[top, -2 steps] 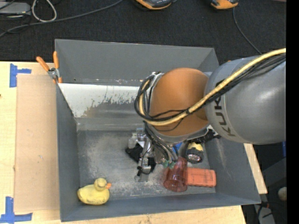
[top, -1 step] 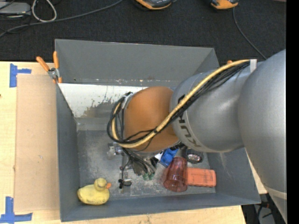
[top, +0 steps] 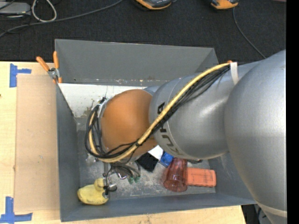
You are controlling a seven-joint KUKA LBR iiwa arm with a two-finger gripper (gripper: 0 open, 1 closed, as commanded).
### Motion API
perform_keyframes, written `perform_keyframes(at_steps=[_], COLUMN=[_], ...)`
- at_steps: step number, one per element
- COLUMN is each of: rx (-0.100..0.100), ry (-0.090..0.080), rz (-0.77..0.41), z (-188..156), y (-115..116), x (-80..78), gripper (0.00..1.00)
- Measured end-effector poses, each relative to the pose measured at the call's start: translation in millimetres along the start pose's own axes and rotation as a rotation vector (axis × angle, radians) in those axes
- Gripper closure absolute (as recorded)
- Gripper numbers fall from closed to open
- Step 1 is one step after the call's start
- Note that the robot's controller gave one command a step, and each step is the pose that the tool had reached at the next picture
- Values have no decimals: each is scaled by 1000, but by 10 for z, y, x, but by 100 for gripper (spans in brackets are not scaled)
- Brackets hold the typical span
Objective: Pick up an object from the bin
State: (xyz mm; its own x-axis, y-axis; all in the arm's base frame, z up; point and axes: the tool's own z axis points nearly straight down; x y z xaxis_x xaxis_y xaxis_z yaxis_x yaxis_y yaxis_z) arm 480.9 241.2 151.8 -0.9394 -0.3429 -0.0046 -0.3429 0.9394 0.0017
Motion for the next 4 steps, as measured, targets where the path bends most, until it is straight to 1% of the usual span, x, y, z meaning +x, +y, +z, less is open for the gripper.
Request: perform_keyframes(at_steps=[1,2,3,4], rx=[2,3,3,2], ry=[12,-20,-18,-18], rz=[56,-160,-2,-1], z=[21,796,786,786], y=[56,45,27,27], x=[31,13,15,15], gripper=[0,0,100,100])
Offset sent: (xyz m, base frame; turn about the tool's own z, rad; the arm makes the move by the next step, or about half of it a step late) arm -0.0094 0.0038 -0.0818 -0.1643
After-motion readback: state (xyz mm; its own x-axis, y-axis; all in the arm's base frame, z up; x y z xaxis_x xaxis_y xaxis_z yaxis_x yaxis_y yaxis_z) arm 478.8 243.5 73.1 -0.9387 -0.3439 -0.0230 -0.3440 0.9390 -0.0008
